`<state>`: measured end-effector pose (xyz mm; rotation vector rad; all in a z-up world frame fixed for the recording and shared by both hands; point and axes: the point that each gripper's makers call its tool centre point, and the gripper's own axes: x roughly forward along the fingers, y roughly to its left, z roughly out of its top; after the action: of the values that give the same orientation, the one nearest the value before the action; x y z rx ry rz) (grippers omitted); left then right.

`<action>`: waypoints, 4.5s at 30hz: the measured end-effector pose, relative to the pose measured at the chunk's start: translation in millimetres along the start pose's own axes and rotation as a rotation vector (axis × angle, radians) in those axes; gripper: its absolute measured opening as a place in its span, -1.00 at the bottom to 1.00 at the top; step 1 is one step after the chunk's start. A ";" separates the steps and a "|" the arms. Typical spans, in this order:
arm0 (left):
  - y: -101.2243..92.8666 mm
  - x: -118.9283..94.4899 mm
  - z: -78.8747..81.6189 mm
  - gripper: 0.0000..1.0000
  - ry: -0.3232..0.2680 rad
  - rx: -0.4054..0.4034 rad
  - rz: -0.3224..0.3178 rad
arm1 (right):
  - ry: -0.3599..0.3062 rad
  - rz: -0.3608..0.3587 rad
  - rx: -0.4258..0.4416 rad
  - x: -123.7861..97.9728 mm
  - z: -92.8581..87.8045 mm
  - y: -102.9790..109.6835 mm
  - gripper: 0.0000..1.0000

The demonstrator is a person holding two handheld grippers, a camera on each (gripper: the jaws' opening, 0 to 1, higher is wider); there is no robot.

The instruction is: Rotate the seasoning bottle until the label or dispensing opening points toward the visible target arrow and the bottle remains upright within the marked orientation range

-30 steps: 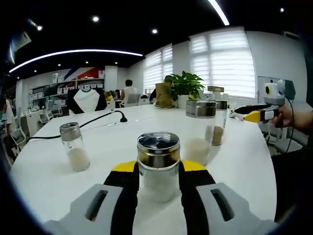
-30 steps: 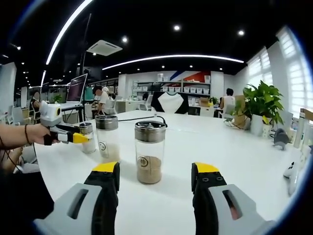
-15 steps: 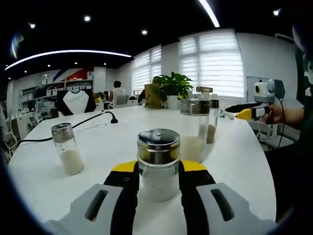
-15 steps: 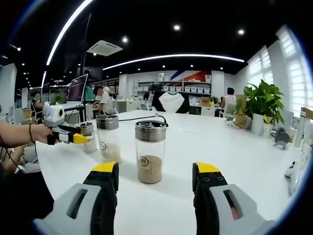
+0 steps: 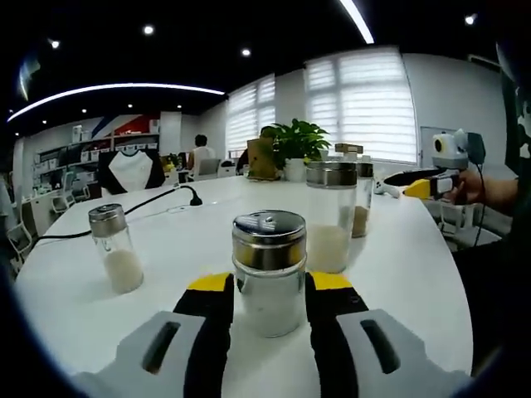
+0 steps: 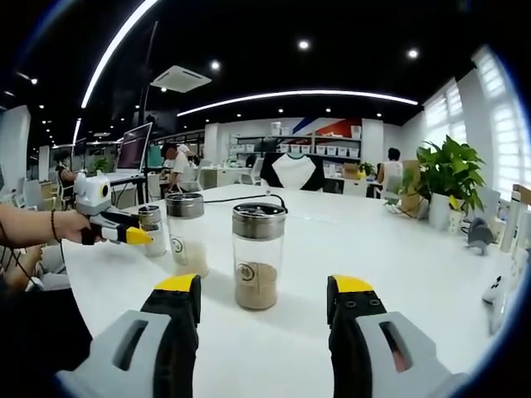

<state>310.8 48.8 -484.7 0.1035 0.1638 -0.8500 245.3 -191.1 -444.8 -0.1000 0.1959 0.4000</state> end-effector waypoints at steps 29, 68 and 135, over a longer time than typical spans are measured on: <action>2.5 -26.8 1.3 0.33 0.028 -0.159 0.405 | -0.001 -0.012 0.032 -2.0 -2.2 0.9 0.23; 11.1 -3.6 6.8 -0.31 0.039 -0.137 0.492 | -0.003 -0.005 0.050 6.1 0.6 -0.7 0.23; 1.1 1.5 6.0 -0.31 -0.005 0.019 -0.100 | 0.014 0.002 0.037 5.1 -2.5 -1.1 0.23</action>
<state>313.3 47.5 -479.1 0.1112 0.1569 -0.9515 249.9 -190.5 -448.3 -0.0664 0.2167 0.3974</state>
